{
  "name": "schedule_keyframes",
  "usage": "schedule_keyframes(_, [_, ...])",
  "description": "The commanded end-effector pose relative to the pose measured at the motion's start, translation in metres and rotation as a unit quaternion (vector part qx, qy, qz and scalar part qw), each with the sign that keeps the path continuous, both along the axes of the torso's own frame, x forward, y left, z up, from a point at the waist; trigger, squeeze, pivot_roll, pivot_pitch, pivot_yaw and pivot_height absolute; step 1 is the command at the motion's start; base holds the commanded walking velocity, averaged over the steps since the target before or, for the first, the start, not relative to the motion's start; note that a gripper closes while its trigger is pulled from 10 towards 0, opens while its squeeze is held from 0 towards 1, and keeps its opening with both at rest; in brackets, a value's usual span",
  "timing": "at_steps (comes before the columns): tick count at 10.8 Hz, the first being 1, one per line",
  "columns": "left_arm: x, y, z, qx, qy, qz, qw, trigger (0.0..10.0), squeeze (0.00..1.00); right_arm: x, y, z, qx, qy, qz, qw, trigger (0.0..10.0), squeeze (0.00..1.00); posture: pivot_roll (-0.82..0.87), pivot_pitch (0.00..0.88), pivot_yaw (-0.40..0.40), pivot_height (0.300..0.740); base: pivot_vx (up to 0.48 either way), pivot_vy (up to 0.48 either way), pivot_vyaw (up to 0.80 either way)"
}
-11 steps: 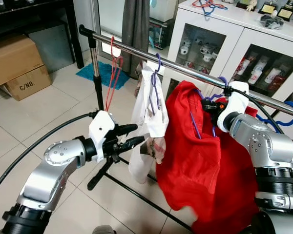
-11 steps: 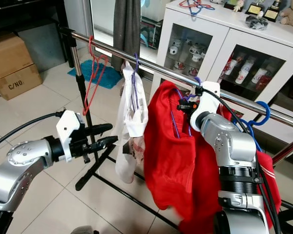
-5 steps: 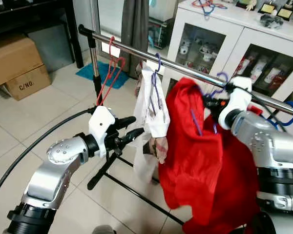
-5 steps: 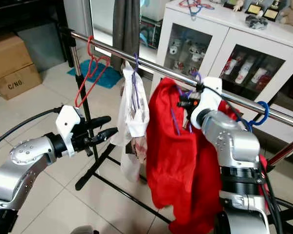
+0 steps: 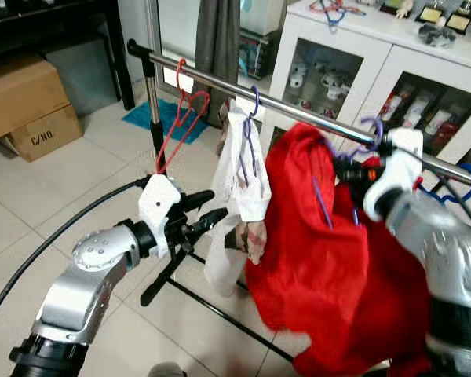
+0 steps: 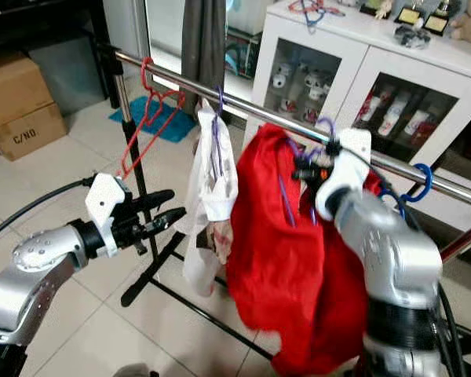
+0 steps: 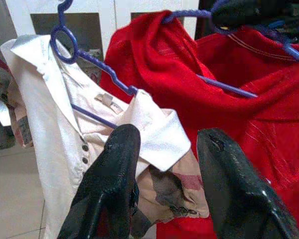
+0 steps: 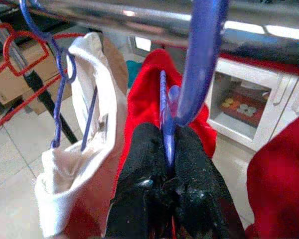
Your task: Hang hanger
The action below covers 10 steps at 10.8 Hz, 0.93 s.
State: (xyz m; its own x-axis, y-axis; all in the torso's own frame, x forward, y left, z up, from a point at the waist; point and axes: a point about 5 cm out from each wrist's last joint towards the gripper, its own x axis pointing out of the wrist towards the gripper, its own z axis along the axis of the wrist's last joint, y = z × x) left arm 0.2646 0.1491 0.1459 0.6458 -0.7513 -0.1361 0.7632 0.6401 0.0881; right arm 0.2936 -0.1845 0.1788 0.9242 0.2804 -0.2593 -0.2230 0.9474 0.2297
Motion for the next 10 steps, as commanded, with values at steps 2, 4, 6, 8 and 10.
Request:
schedule_keyframes(2, [-0.003, -0.001, 0.003, -0.003, -0.004, 0.000, 1.000, 10.0, 0.00, -0.012, 0.003, 0.006, -0.004, -0.017, 0.027, 0.999, 0.0, 0.00, 0.09, 0.000, -0.120, 0.740, 0.000, 0.000, 0.00])
schedule_keyframes(4, [-0.004, -0.001, 0.002, -0.005, -0.005, 0.000, 1.000, 10.0, 0.00, -0.018, 0.003, 0.004, -0.005, -0.017, 0.032, 0.999, 0.0, 0.00, 0.09, 0.000, -0.121, 0.740, 0.000, 0.000, 0.00])
schedule_keyframes(6, [-0.005, -0.001, 0.002, -0.007, -0.003, 0.002, 1.000, 10.0, 0.00, -0.023, 0.005, -0.002, -0.006, -0.015, 0.033, 0.999, 0.0, 0.00, 0.09, 0.000, -0.123, 0.740, -0.131, 0.000, 0.00])
schedule_keyframes(8, [-0.007, 0.002, -0.002, -0.007, 0.001, 0.013, 1.000, 10.0, 0.00, -0.028, 0.009, -0.013, -0.008, -0.015, 0.027, 0.999, 0.0, 0.00, 0.09, 0.000, -0.125, 0.740, -0.266, 0.000, 0.00])
schedule_keyframes(10, [-0.008, 0.005, -0.004, -0.006, 0.004, 0.022, 1.000, 10.0, 0.00, -0.031, 0.012, -0.024, -0.011, -0.019, 0.015, 1.000, 0.0, 0.00, 0.10, 0.000, -0.129, 0.740, -0.262, 0.000, 0.00])
